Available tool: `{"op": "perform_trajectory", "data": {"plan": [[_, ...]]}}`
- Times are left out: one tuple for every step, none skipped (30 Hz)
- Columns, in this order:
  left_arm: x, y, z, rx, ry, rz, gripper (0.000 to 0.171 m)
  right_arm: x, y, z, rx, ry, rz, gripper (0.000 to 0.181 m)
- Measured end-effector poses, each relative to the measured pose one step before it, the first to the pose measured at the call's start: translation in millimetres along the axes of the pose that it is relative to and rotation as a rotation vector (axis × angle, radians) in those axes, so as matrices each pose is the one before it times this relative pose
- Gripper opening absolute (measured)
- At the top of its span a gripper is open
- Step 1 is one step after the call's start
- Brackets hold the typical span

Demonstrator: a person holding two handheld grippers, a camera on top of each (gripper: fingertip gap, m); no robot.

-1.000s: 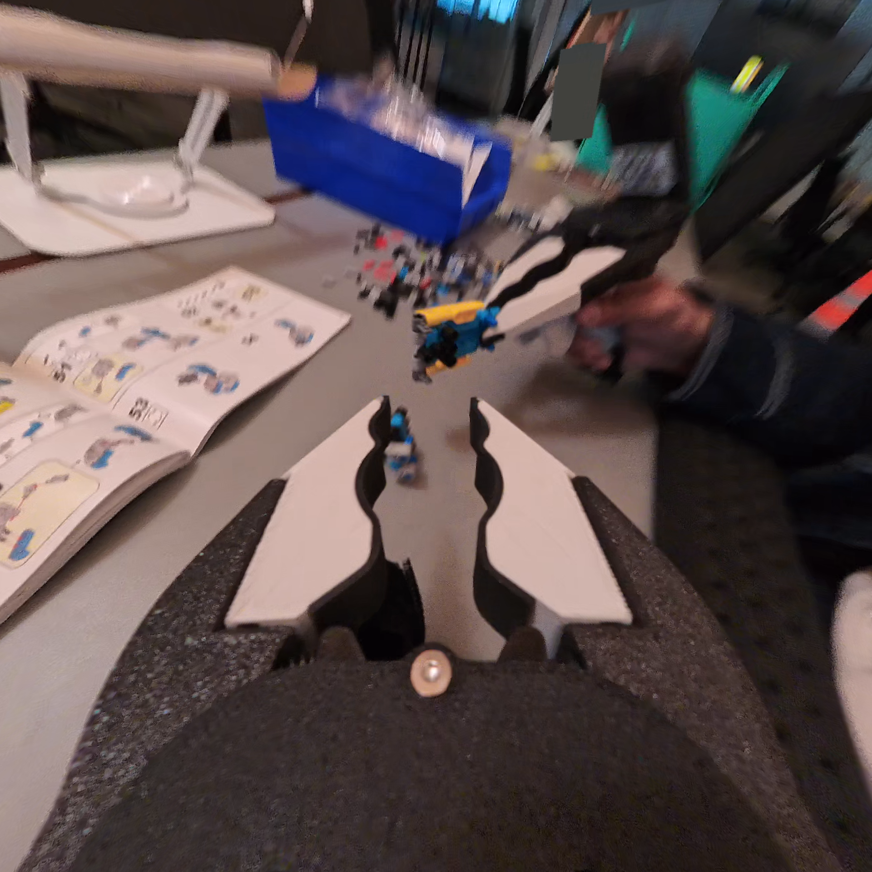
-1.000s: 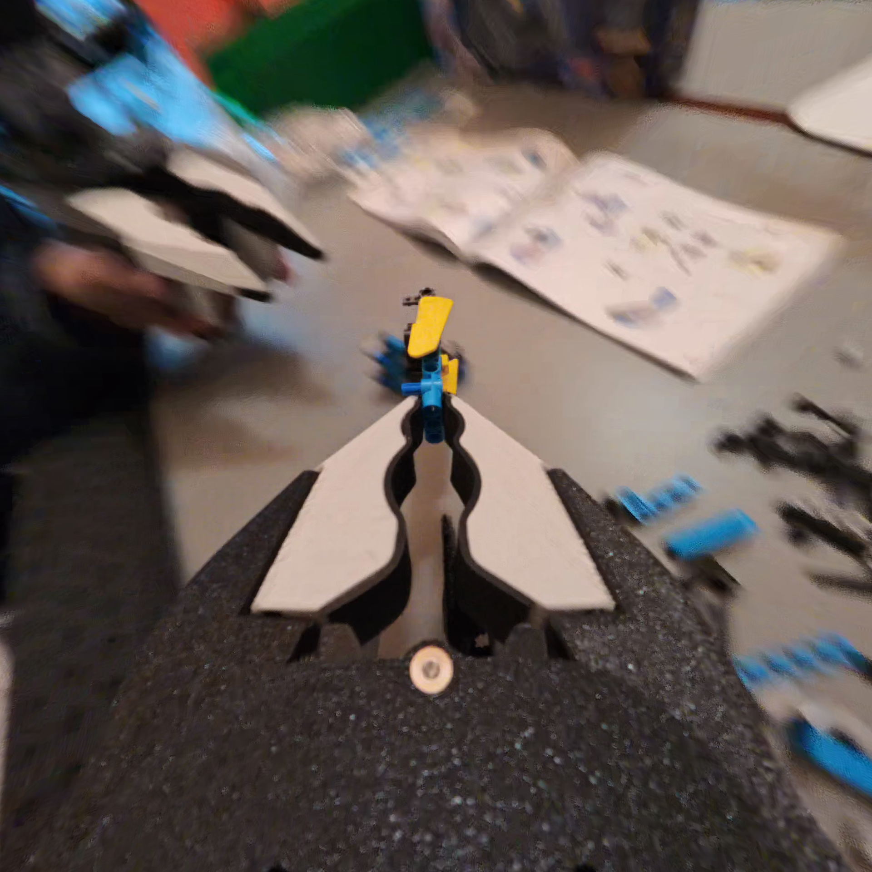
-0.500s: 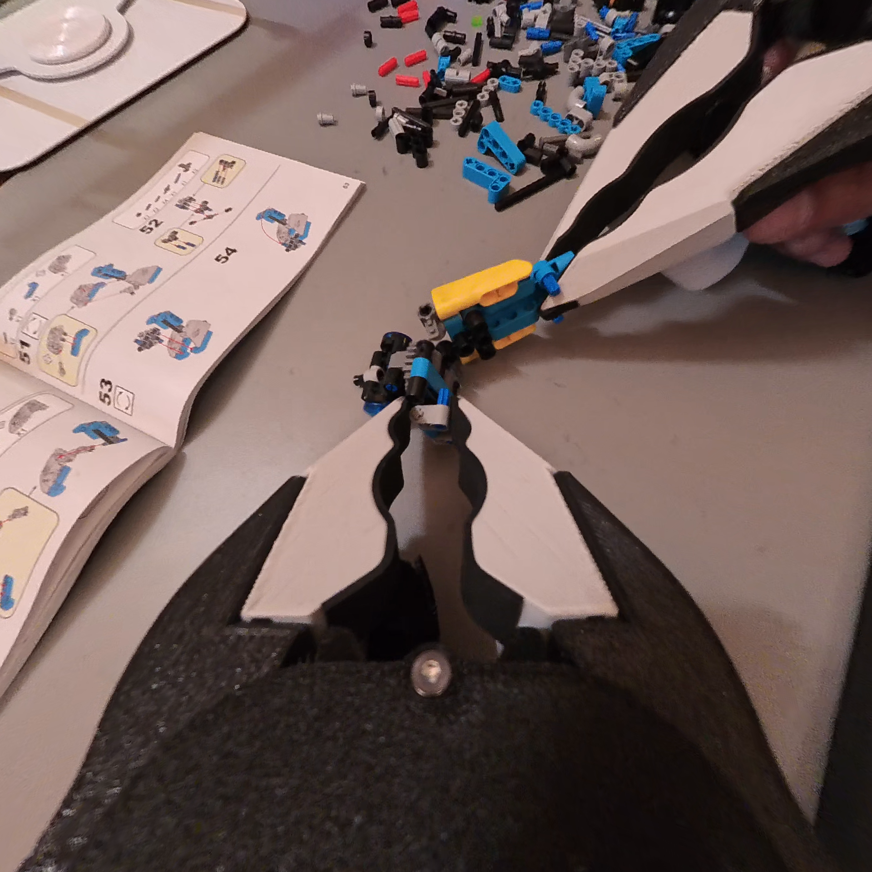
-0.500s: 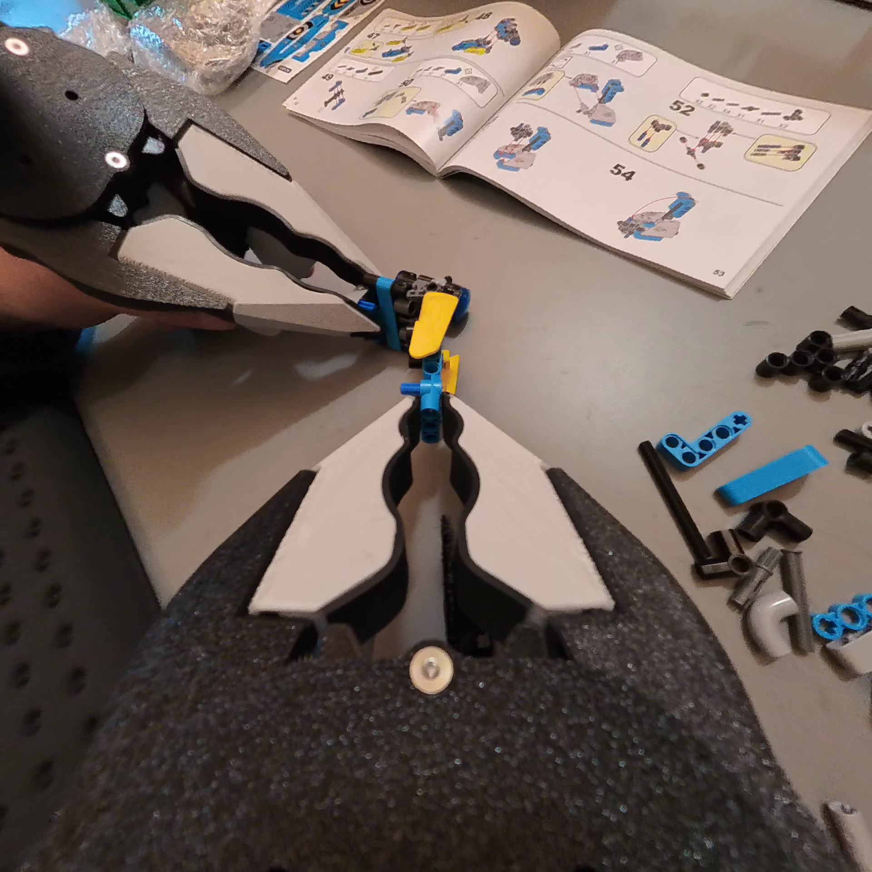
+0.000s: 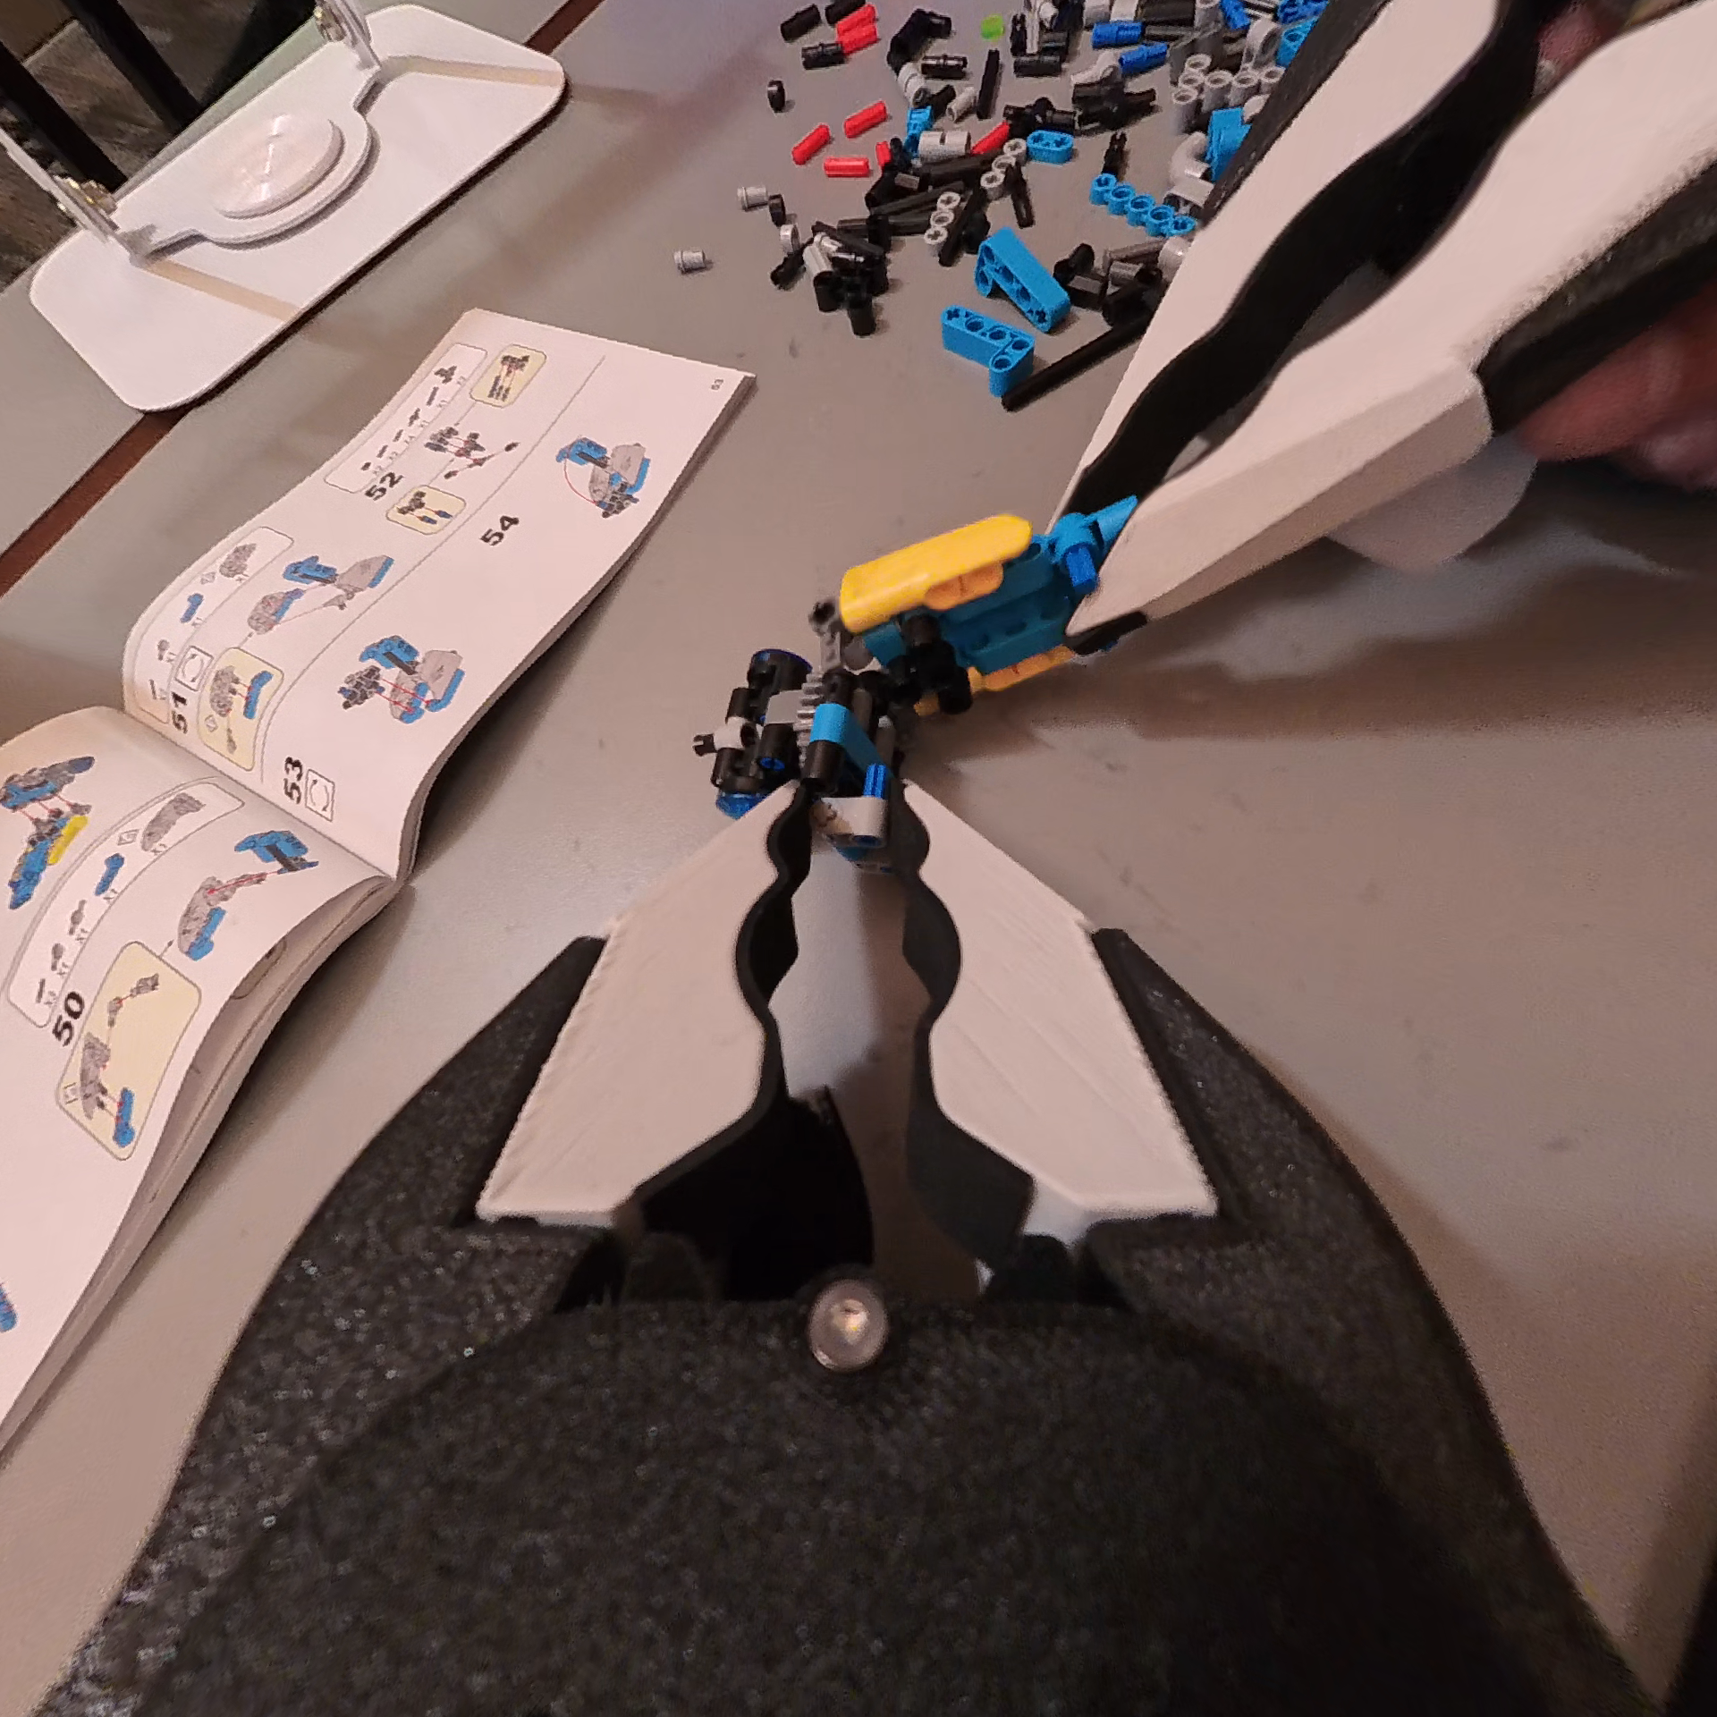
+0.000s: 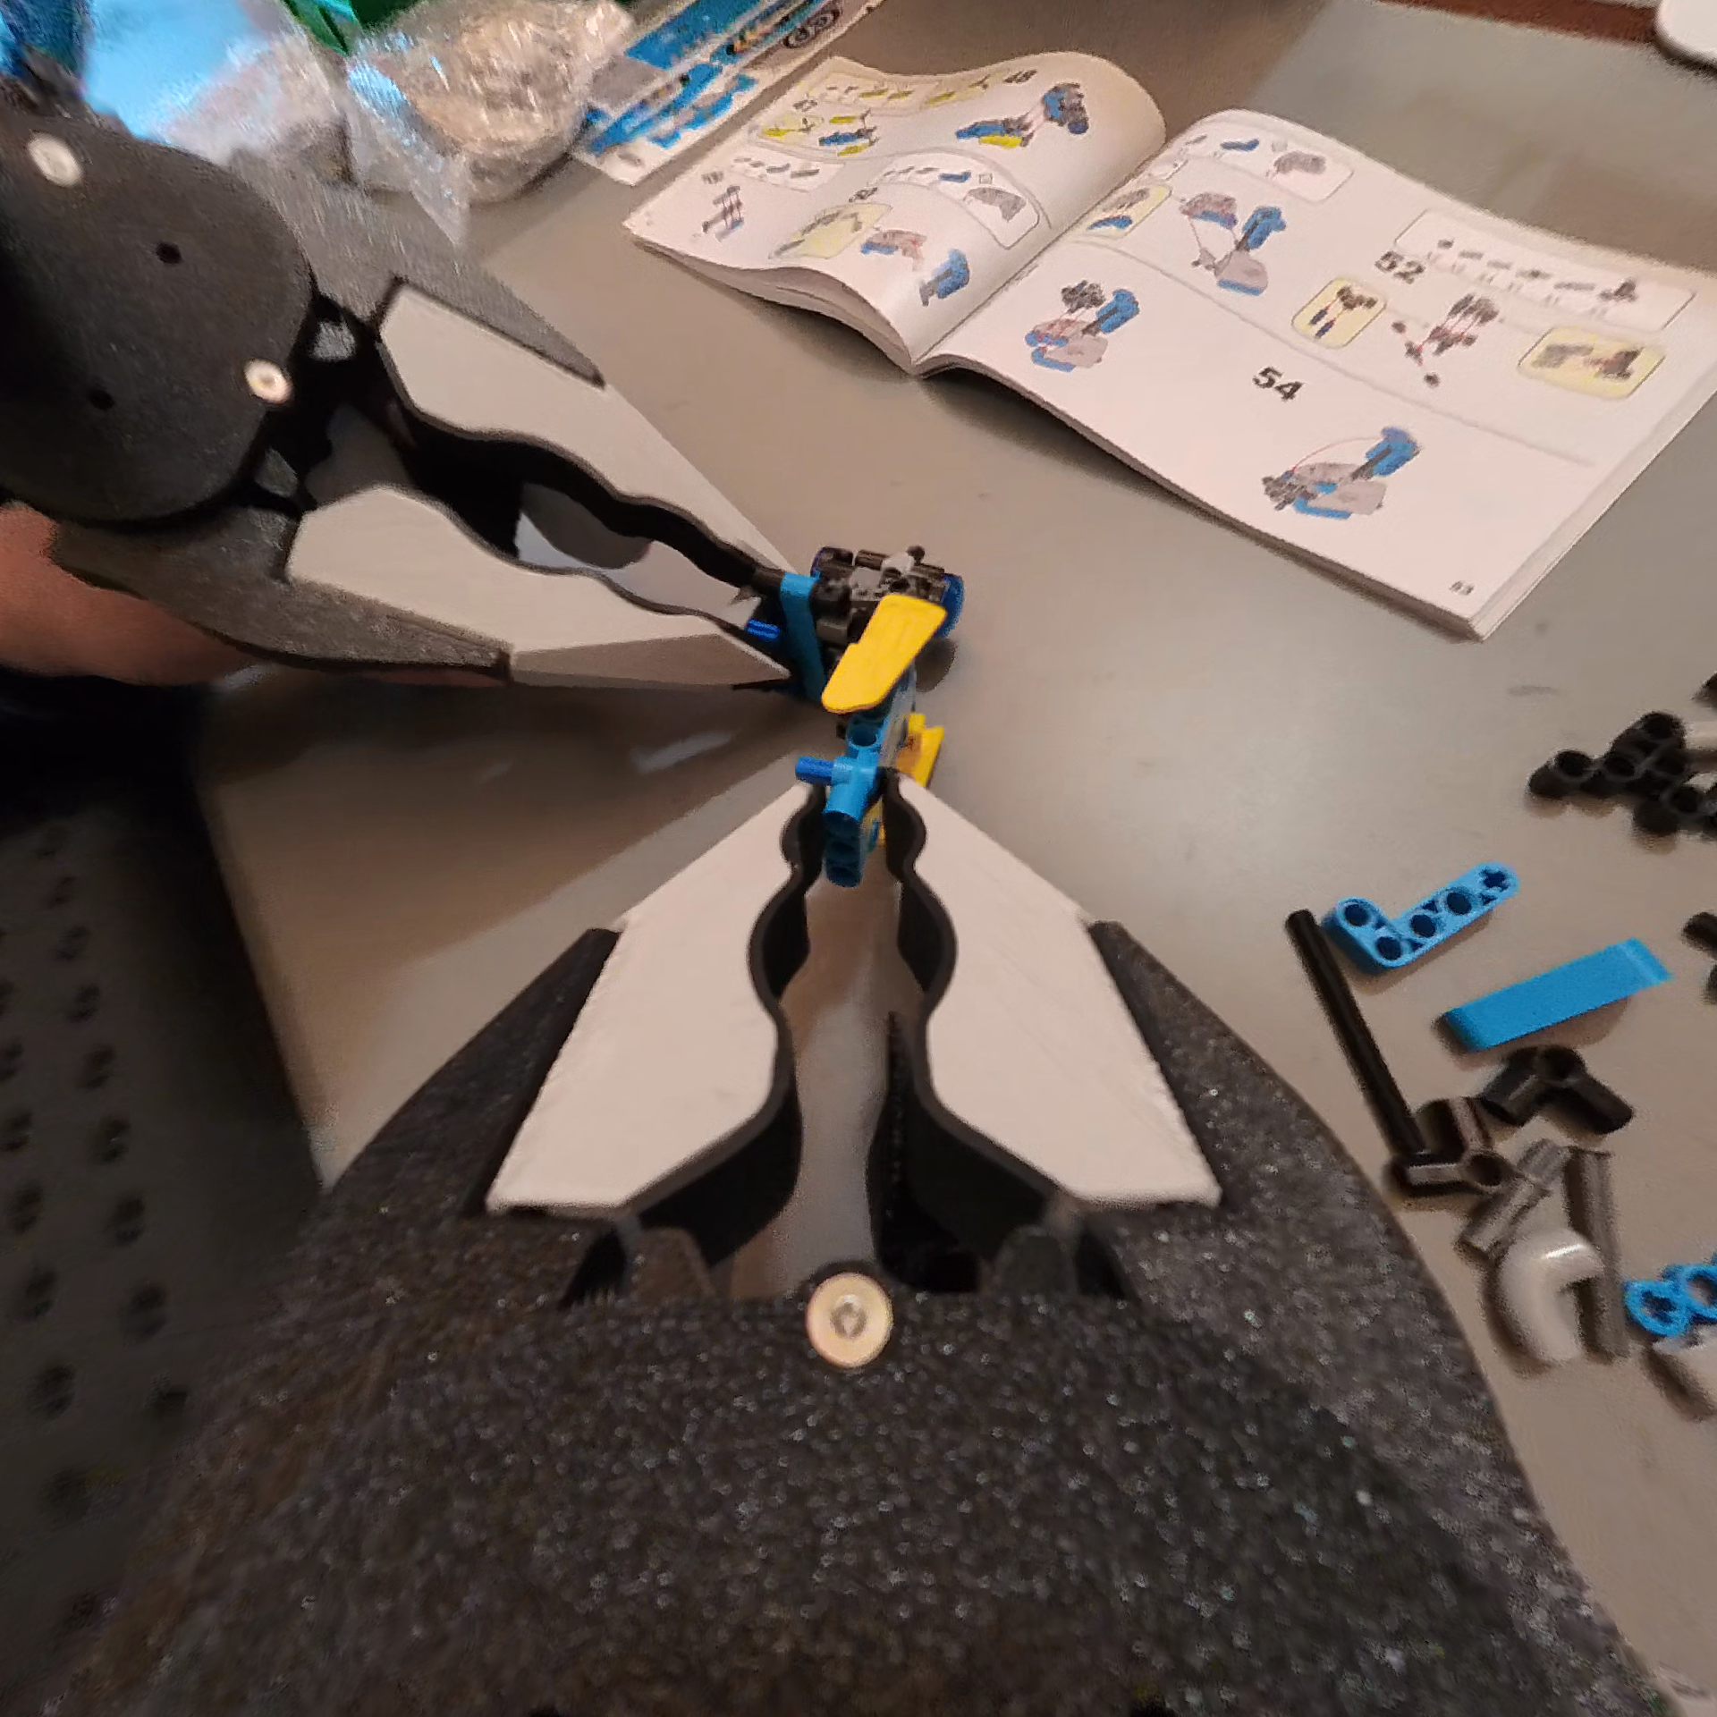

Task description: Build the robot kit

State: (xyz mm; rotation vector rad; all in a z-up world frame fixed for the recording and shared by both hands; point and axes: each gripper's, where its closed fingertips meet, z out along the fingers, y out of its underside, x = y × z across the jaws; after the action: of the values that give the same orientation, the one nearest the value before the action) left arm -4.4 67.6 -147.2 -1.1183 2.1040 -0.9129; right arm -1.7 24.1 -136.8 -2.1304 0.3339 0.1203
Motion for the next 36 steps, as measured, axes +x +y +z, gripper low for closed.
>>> {"op": "perform_trajectory", "data": {"plan": [[0.21, -0.26, 0.41, -0.00072, 0.0001, -0.0025, 0.016, -0.27, 1.00, 1.08, -0.0091, 0.0219, -0.0447, 0.012], [-0.17, -0.02, 0.14, -0.00028, 0.0001, -0.0018, 0.016, -1.07, 0.36, 0.79, -0.0057, 0.0136, -0.0348, 0.013], [-0.06, 0.09, 0.01, 0.00015, 0.0016, -0.0035, 0.016, 0.01, 0.83, 0.44, -0.0115, 0.0128, -0.0362, 0.013], [0.01, -0.01, 0.15, 0.00049, 0.0022, -0.0060, 0.016, 0.38, 0.87, 0.62, -0.0099, 0.0130, -0.0256, 0.013], [-0.07, -0.15, 0.20, -0.00034, -0.0001, -0.0065, 0.016, -1.21, -0.42, 0.72, -0.0017, 0.0052, -0.0112, 0.013], [-0.31, -0.09, 0.19, -0.00130, -0.0029, -0.0061, 0.016, -0.85, -0.42, 0.66, -0.0060, 0.0095, -0.0050, 0.013], [-0.05, 0.07, 0.14, -0.00114, -0.0034, -0.0028, 0.016, 0.04, -0.10, 0.63, -0.0044, 0.0120, -0.0141, 0.013], [-0.01, -0.05, 0.14, -0.00071, -0.0033, 0.0031, 0.016, -0.12, 0.17, 0.24, -0.0022, 0.0033, -0.0086, 0.013], [-0.07, -0.13, 0.13, -0.00011, -0.0039, 0.0048, 0.016, -0.25, 0.35, 0.02, -0.0039, -0.0102, 0.0214, 0.013], [-0.14, -0.19, 0.13, -0.00019, -0.0062, 0.0056, 0.016, -0.66, -0.37, -0.15, 0.0048, -0.0222, 0.0420, 0.013], [-0.21, -0.37, 0.41, 0.00044, -0.0091, 0.0105, 0.016, 0.14, -0.05, -0.36, 0.0049, -0.0249, 0.0415, 0.013], [-0.22, -0.55, 0.24, 0.00114, -0.0125, 0.0158, 0.015, -0.15, 0.06, -0.17, 0.0020, -0.0222, 0.0328, 0.013], [-0.24, -0.34, 0.12, 0.00045, -0.0148, 0.0178, 0.015, 0.03, -0.03, -0.11, 0.0006, -0.0102, 0.0149, 0.013], [-0.47, -0.14, 0.31, -0.00088, -0.0168, 0.0143, 0.015, -0.28, -0.29, 0.33, 0.0032, -0.0035, 0.0124, 0.014], [-0.94, -0.10, 0.32, -0.00208, -0.0203, 0.0129, 0.015, -0.95, 0.42, 1.21, -0.0002, -0.0025, 0.0065, 0.015], [-0.86, -0.17, 0.46, -0.00209, -0.0187, 0.0107, 0.015, -0.25, 0.06, 0.58, -0.0013, 0.0013, -0.0005, 0.015], [-0.84, -0.33, 0.67, -0.00144, -0.0082, -0.0061, 0.015, -0.26, -0.29, 0.54, 0.0011, 0.0029, -0.0016, 0.015], [-1.01, -0.43, 0.53, 0.00073, 0.0009, -0.0209, 0.015, -1.32, -0.51, 0.62, 0.0011, -0.0100, 0.0090, 0.016], [-1.00, -0.62, 0.59, 0.00110, 0.0023, -0.0155, 0.015, 0.31, 0.02, 0.42, -0.0010, -0.0052, 0.0054, 0.016], [-0.79, -0.24, 0.61, 0.00039, 0.0000, -0.0049, 0.015, 0.53, 0.10, 0.69, -0.0015, -0.0003, 0.0001, 0.016], [-0.94, -0.05, 0.25, -0.00005, -0.0045, -0.0017, 0.015, -1.21, 0.87, 1.63, -0.0086, 0.0052, -0.0277, 0.017], [-0.64, 0.43, 0.18, -0.00237, -0.0052, -0.0002, 0.015, 0.01, 2.92, 2.25, -0.0232, 0.0392, -0.0813, 0.017], [-0.27, 0.66, 0.34, -0.00357, 0.0003, 0.0007, 0.015, 0.76, 0.90, 0.85, -0.0134, 0.0361, -0.0581, 0.017], [-0.42, 0.41, 0.28, -0.00161, 0.0057, -0.0034, 0.015, 0.56, -0.71, 0.37, 0.0028, 0.0023, 0.0088, 0.017], [-0.32, 0.21, 0.18, -0.00009, 0.0069, -0.0083, 0.015, 1.63, -1.66, -0.46, 0.0114, -0.0116, 0.0454, 0.017], [0.08, -0.03, 0.09, -0.00076, 0.0019, -0.0020, 0.015, 1.67, -1.40, -0.84, 0.0076, -0.0044, 0.0252, 0.016], [0.10, -0.05, 0.17, -0.00031, -0.0050, 0.0099, 0.015, 1.49, 0.30, -0.30, -0.0011, 0.0129, -0.0239, 0.016], [0.19, -0.23, 0.00, 0.00031, -0.0077, 0.0131, 0.015, 0.81, 0.93, 0.27, -0.0030, 0.0205, -0.0353, 0.017], [0.28, -0.09, 0.07, 0.00029, -0.0062, 0.0108, 0.016, -0.18, 0.49, 0.38, -0.0011, 0.0154, -0.0261, 0.017], [0.07, -0.16, 0.12, 0.00033, -0.0025, 0.0058, 0.016, -0.45, -0.21, 0.38, 0.0024, 0.0072, -0.0128, 0.019], [-0.03, 0.03, 0.05, 0.00012, 0.0009, -0.0008, 0.016, 0.23, -0.77, -0.06, 0.0036, 0.0035, -0.0032, 0.020], [-0.08, 0.01, -0.06, 0.00012, 0.0024, -0.0035, 0.016, 1.39, -0.59, -0.35, 0.0041, 0.0039, 0.0051, 0.022], [0.08, 0.09, -0.03, 0.00032, 0.0017, -0.0014, 0.016, 1.25, -0.26, -0.65, 0.0041, -0.0023, 0.0148, 0.026], [0.24, -0.05, -0.10, 0.00037, 0.0005, 0.0012, 0.016, 0.71, 0.16, -0.71, 0.0034, -0.0071, 0.0194, 0.027], [0.15, 0.00, -0.03, 0.00025, -0.0004, 0.0023, 0.016, 1.11, 0.92, -0.45, -0.0010, -0.0037, 0.0169, 0.028], [0.11, -0.02, -0.11, 0.00017, -0.0004, 0.0013, 0.016, 1.30, 1.09, -0.49, -0.0013, -0.0005, 0.0124, 0.029]]}}
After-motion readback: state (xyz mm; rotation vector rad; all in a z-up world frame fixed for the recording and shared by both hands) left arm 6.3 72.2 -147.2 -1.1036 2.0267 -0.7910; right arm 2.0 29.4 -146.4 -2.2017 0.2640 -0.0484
